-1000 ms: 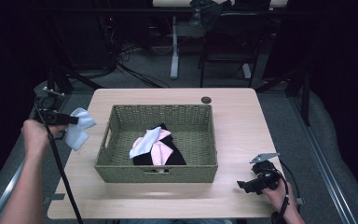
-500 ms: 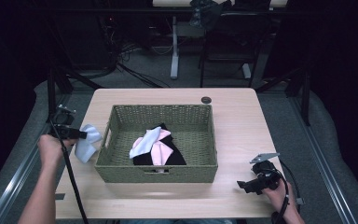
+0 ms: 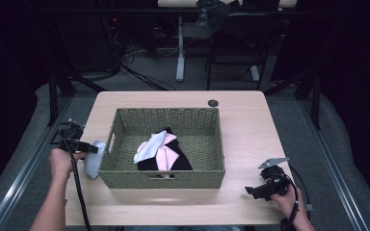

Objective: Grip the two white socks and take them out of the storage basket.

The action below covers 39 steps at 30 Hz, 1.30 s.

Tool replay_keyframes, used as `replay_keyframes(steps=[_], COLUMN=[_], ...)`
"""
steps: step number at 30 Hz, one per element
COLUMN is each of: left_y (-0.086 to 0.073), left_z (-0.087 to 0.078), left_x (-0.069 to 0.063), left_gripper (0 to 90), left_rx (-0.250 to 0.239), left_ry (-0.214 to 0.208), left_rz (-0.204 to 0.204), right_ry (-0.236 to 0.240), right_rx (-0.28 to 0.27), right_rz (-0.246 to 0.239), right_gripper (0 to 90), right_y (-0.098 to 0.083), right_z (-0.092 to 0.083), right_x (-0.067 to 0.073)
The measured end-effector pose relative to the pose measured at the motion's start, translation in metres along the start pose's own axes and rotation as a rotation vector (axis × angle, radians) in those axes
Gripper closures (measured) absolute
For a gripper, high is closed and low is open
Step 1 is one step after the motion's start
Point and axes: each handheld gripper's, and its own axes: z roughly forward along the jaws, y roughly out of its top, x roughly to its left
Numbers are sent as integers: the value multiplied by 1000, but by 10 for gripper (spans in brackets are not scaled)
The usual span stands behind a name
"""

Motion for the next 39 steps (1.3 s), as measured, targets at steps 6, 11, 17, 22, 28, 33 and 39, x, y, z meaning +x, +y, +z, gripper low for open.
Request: replay_keyframes(steps=[6,11,17,22,28,33,39], left_y=[5,15,31,44,58,70,81], left_z=[-24,-53,-82,-91,-89,-80,-62], left_x=[0,-8,-29,-54,-84,-109,-128], left_gripper=[285,191,144,107,70,56,49], left_rx=[-41,-97,-153,-178,-177,-172,-151], left_ry=[14,30,23,16,2,-11,-21], left_rz=[3,27,74,127,201,252,287], right_ry=[-4,-4,-1,-3,-4,-8,5], right_rx=[-1,-1,0,5,8,17,-7], right_rz=[-3,-3,-1,-7,-10,-17,7], right_gripper=[31,31,31,31,31,31,31], right_y=[0,0,0,0,-1,-1,-2], right_z=[0,0,0,0,-1,-2,-1], right_x=[0,0,0,-1,-1,-2,0])
